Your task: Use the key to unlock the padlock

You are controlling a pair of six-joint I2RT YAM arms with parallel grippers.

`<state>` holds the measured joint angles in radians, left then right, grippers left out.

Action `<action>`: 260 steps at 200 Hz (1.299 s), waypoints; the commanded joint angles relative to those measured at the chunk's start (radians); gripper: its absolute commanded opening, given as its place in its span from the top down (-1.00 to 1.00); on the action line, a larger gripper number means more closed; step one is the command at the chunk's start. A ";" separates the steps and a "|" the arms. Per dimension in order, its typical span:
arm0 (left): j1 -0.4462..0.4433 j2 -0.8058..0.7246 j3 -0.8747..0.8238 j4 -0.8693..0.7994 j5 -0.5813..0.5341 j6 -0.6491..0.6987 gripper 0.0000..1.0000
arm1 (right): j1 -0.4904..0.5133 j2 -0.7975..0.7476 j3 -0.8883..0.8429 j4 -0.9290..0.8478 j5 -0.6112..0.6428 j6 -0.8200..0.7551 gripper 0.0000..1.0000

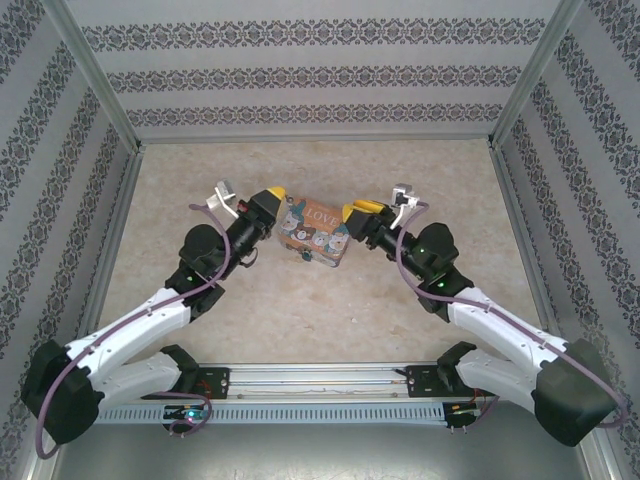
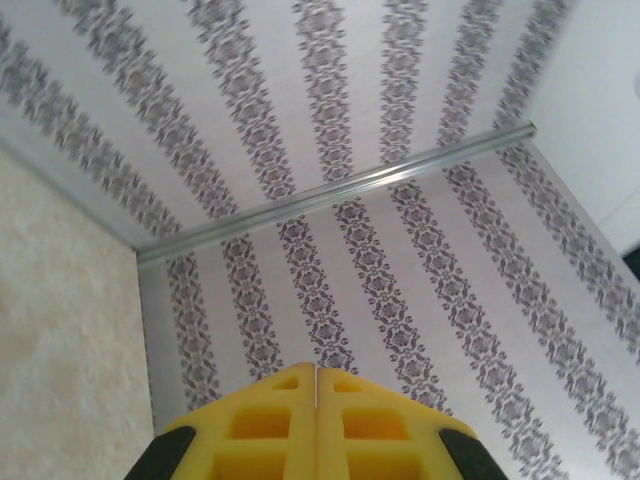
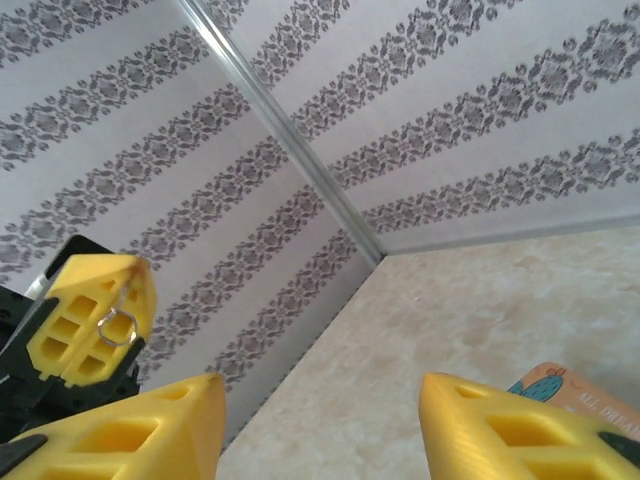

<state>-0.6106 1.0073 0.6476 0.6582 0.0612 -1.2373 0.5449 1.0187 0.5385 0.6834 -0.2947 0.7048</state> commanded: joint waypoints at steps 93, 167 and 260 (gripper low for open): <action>0.054 0.026 0.078 -0.005 0.252 0.353 1.00 | 0.092 0.200 0.299 0.082 -0.383 0.242 -0.07; 0.056 0.024 0.070 0.008 0.250 0.334 1.00 | 0.127 0.289 0.349 0.099 -0.367 0.252 0.23; 0.072 0.019 0.059 0.031 0.240 0.306 1.00 | 0.130 0.310 0.344 0.087 -0.356 0.225 1.00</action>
<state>-0.5594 1.0363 0.7162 0.6296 0.2970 -0.9169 0.6590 1.3300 0.8612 0.7452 -0.6445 0.9539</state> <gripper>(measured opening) 0.044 0.047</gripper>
